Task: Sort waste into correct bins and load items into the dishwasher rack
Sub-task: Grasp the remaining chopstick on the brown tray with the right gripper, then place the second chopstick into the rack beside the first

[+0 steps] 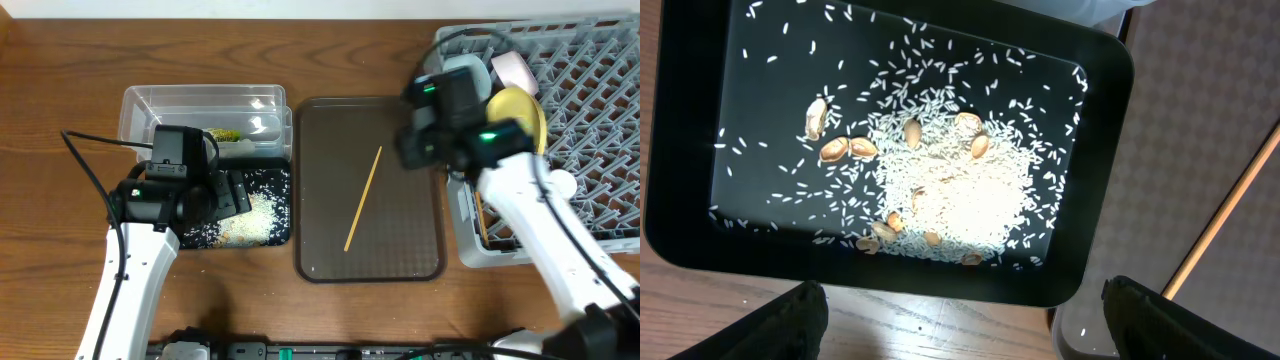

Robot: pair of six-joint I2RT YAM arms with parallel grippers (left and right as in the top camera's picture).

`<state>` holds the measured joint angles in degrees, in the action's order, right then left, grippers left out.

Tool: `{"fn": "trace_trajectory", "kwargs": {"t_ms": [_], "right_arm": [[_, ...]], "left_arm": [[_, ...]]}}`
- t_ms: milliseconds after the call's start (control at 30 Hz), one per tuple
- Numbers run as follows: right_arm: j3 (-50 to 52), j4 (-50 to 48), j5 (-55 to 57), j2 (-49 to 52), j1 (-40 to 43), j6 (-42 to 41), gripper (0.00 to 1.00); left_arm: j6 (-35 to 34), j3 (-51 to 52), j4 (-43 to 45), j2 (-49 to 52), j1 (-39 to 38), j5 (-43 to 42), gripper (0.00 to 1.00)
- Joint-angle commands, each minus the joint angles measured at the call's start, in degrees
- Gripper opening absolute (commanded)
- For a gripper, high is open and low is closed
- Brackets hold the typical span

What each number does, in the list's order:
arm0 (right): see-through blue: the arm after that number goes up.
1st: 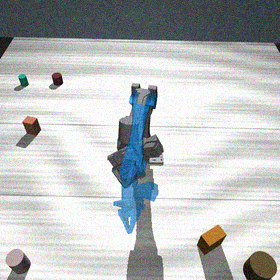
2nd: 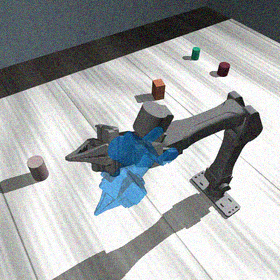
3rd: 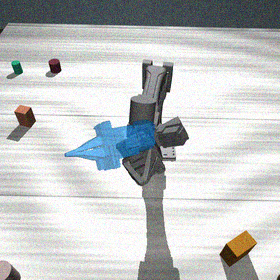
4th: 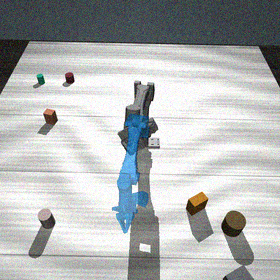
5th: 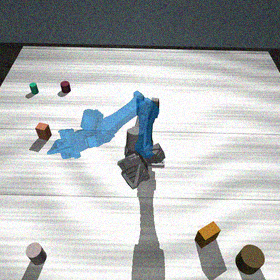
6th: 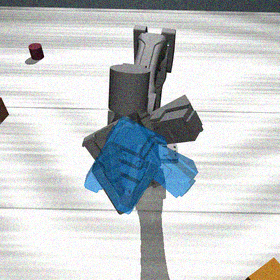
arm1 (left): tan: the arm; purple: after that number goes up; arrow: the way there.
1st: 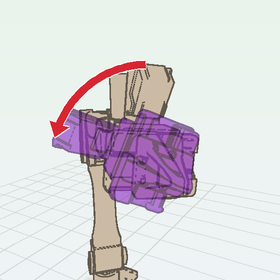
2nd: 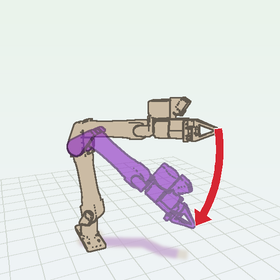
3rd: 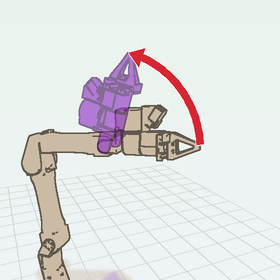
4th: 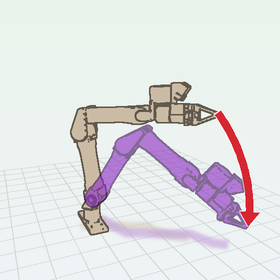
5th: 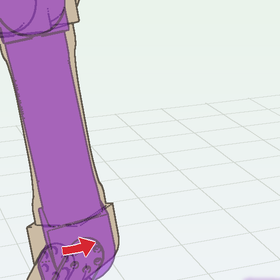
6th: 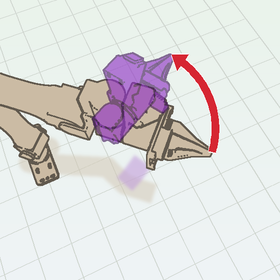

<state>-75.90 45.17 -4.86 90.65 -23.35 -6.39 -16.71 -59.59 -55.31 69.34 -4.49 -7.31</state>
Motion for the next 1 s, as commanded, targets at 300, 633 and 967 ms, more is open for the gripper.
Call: {"fn": "trace_trajectory", "kwargs": {"t_ms": [300,633,967], "right_arm": [[1.2,0.4,4.8,19.9,-11.7,-28.8,0.45],[1.1,0.7,6.7,23.7,-11.7,-33.3,0.11],[-2.5,9.2,11.0,7.7,0.8,-13.4,0.01]], "left_arm": [[-0.5,-0.2,-0.2,0.0,0.3,0.5,0.9],[-0.5,-0.2,-0.2,0.0,0.3,0.5,0.9],[-0.5,-0.2,-0.2,0.0,0.3,0.5,0.9]]}}
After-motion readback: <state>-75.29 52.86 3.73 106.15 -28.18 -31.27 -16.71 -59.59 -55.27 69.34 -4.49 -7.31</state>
